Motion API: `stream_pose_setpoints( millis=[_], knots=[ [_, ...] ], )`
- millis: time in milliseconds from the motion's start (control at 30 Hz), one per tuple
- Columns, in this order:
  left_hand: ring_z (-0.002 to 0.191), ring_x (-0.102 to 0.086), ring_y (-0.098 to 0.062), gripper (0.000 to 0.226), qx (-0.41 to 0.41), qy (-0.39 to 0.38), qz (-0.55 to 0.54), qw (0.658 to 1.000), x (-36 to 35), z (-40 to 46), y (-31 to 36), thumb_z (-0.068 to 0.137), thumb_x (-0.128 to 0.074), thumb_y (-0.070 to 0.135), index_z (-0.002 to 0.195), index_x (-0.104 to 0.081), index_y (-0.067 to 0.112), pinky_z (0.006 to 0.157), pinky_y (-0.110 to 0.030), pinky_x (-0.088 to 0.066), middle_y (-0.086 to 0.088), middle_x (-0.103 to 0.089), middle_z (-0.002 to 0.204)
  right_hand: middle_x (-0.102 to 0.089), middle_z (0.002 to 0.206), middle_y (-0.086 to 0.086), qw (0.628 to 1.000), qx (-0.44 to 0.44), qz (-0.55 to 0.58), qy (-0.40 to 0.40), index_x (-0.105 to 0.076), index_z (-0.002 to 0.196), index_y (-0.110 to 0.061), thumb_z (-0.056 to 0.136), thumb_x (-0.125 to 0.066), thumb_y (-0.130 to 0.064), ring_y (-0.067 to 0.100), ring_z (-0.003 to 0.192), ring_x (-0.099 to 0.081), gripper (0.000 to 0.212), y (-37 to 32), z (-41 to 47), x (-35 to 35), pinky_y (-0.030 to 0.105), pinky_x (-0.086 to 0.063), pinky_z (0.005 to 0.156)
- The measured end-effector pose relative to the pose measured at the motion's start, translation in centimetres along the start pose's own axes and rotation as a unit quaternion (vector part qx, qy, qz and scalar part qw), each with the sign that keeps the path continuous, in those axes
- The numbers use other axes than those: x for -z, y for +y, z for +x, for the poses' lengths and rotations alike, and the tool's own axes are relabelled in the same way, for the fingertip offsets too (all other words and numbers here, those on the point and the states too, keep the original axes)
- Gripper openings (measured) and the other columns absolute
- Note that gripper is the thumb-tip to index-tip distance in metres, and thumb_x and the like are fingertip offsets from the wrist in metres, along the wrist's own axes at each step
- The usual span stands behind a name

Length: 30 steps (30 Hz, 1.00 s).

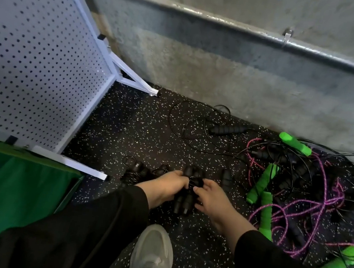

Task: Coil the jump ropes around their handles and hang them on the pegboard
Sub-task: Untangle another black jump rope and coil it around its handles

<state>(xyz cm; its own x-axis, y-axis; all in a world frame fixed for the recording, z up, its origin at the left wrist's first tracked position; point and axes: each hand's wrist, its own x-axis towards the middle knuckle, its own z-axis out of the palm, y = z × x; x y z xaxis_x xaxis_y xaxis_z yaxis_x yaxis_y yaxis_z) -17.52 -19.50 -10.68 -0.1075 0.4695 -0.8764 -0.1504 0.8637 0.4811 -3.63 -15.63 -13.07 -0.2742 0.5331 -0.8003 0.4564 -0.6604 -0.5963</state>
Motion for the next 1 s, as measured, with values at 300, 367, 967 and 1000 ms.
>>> stream_pose_setpoints(
  millis=[300, 367, 967, 1000],
  knots=[
    [0.083, -0.062, -0.020, 0.029, 0.005, 0.037, 0.121, 0.992, -1.4, 1.3, -0.9, 0.087, -0.056, 0.024, 0.112, -0.065, 0.011, 0.066, -0.028, -0.047, -0.005, -0.065, 0.091, -0.058, 0.124, -0.006, 0.998, -0.034, 0.004, -0.046, -0.037, 0.145, -0.014, 0.102, -0.058, -0.016, 0.008, 0.103, -0.060, 0.048, 1.9, 0.1, 0.1, 0.030, -0.055, 0.088],
    [0.071, -0.055, -0.016, 0.020, 0.005, 0.047, 0.139, 0.989, -1.3, 1.3, -1.1, 0.092, -0.053, 0.023, 0.106, -0.064, 0.012, 0.056, -0.026, -0.039, -0.001, -0.059, 0.082, -0.054, 0.130, -0.012, 0.996, -0.037, -0.004, -0.077, -0.031, 0.152, -0.017, 0.103, -0.056, -0.019, -0.001, 0.097, -0.056, 0.055, 2.2, -0.4, -0.1, 0.021, -0.051, 0.077],
    [0.110, -0.062, -0.017, 0.043, -0.032, 0.076, 0.263, 0.961, -0.4, 1.1, -1.8, 0.102, -0.047, 0.018, 0.144, -0.053, 0.007, 0.077, -0.015, -0.043, -0.004, -0.065, 0.125, -0.046, 0.150, -0.012, 0.998, -0.006, 0.012, -0.066, -0.036, 0.152, -0.021, 0.104, -0.056, -0.028, 0.006, 0.118, -0.052, 0.053, 3.4, 0.2, 0.2, 0.042, -0.050, 0.104],
    [0.118, -0.060, -0.019, 0.044, -0.032, 0.079, 0.283, 0.955, -0.4, 1.2, -1.8, 0.102, -0.048, 0.020, 0.144, -0.054, 0.009, 0.086, -0.017, -0.043, -0.006, -0.064, 0.133, -0.047, 0.152, -0.008, 0.999, 0.001, -0.009, -0.047, -0.038, 0.152, -0.020, 0.104, -0.056, -0.028, 0.008, 0.119, -0.053, 0.052, 3.4, 0.4, 0.1, 0.043, -0.050, 0.105]
  ],
)
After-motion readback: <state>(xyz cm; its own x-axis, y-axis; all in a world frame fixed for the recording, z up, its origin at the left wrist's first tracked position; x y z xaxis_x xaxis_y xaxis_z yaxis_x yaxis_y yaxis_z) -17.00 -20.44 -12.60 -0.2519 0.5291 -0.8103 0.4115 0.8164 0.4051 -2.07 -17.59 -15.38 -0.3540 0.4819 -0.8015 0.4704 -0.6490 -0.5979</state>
